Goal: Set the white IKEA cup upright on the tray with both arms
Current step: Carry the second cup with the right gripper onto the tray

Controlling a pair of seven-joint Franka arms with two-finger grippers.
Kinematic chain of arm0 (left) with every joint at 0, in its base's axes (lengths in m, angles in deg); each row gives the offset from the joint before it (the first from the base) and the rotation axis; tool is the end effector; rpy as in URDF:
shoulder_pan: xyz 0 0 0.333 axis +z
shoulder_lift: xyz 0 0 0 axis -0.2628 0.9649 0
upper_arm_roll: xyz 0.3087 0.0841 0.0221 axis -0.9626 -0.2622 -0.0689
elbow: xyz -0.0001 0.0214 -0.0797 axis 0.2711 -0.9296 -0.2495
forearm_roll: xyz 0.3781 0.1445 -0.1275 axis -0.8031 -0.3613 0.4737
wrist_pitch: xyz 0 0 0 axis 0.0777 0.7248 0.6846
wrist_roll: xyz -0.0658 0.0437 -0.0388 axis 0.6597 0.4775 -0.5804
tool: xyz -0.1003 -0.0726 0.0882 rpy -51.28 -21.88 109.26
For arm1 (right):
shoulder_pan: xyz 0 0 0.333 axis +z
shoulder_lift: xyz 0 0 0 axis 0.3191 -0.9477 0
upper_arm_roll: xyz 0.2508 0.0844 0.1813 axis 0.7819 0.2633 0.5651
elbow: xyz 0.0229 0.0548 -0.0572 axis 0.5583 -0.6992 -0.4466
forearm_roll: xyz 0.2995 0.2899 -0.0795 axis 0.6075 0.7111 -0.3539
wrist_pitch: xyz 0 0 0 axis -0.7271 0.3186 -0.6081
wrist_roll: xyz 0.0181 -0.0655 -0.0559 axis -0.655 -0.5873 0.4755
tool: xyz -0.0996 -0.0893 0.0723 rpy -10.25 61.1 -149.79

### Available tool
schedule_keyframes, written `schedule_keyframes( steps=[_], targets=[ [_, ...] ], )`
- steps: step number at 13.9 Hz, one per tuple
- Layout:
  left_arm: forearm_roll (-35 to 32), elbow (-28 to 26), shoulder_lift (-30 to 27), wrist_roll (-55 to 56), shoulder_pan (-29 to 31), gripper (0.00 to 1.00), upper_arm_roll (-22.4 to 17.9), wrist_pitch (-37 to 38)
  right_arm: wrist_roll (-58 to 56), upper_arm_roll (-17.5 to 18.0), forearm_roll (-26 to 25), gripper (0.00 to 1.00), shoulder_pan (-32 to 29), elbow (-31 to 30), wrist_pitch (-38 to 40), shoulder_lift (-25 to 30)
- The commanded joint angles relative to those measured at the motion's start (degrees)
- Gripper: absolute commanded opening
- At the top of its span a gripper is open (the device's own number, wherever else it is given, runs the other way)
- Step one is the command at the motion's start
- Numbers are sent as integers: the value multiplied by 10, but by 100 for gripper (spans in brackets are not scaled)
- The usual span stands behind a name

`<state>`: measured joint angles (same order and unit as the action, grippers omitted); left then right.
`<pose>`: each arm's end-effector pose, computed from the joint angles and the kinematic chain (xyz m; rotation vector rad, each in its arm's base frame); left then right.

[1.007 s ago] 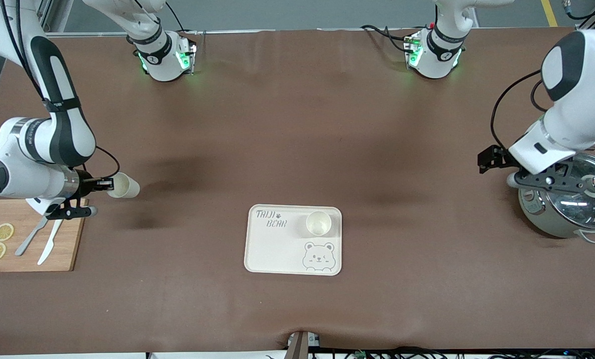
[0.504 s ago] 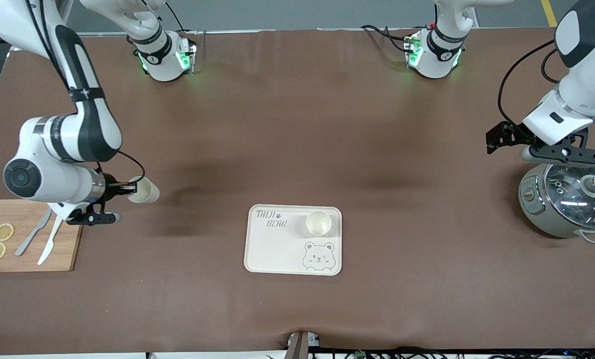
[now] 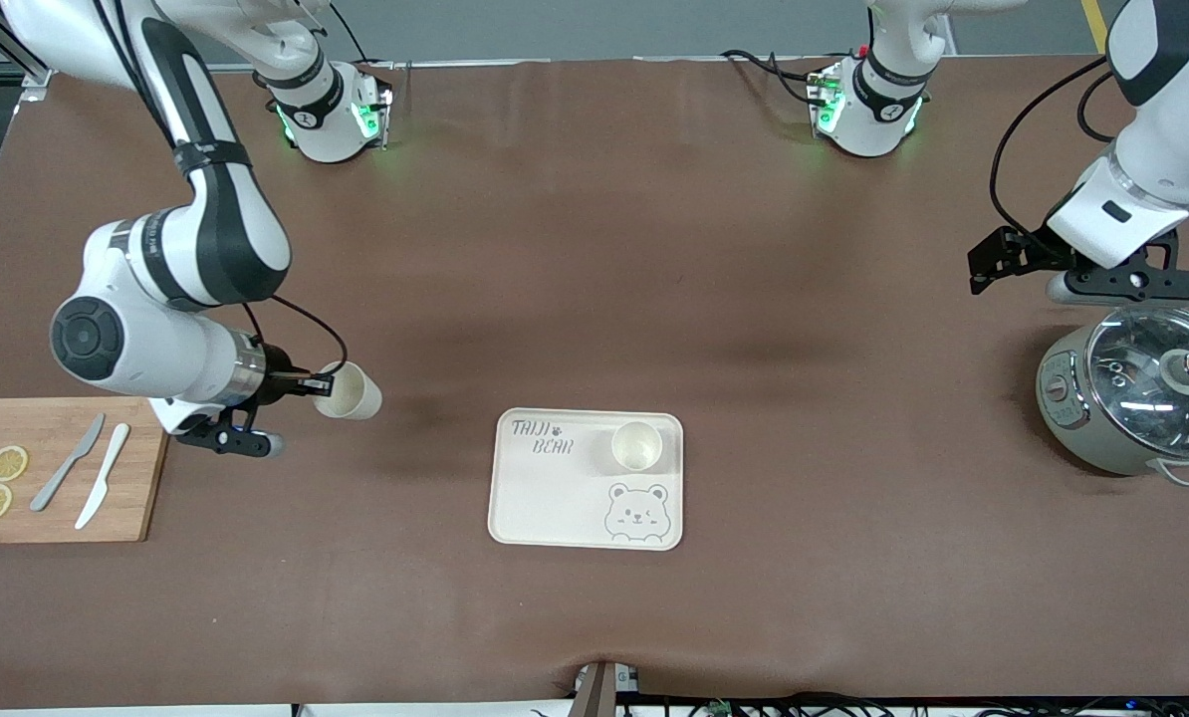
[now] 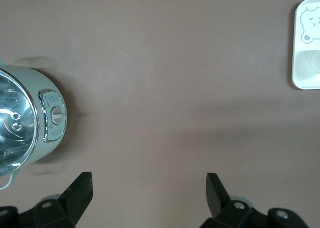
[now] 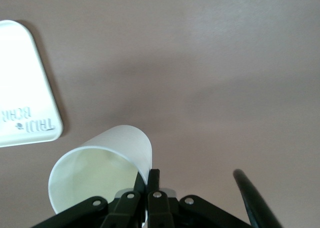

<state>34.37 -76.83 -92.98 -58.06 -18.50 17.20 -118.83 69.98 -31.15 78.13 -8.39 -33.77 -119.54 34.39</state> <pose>0.5609 -0.0591 0.4994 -3.1334 0.1109 -0.0917 0.6487 0.1532 0.3221 -3.0022 0.3279 0.2745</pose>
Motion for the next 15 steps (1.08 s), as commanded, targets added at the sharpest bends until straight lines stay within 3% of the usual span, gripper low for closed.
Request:
schedule_keyframes(
  steps=[1,6,12,15],
  targets=[
    [11,-10,-14,10,1,100,6,2,73,-2,14,0,26,41,8,-28],
    [10,-8,-13,8,1,100,6,2,219,-2,15,0,90,100,-3,-89],
    [10,1,-11,5,4,100,11,2,350,-3,14,0,155,173,-94,-187],
    [10,5,-6,1,4,100,10,2,366,-2,16,0,160,181,-129,-207]
  ],
)
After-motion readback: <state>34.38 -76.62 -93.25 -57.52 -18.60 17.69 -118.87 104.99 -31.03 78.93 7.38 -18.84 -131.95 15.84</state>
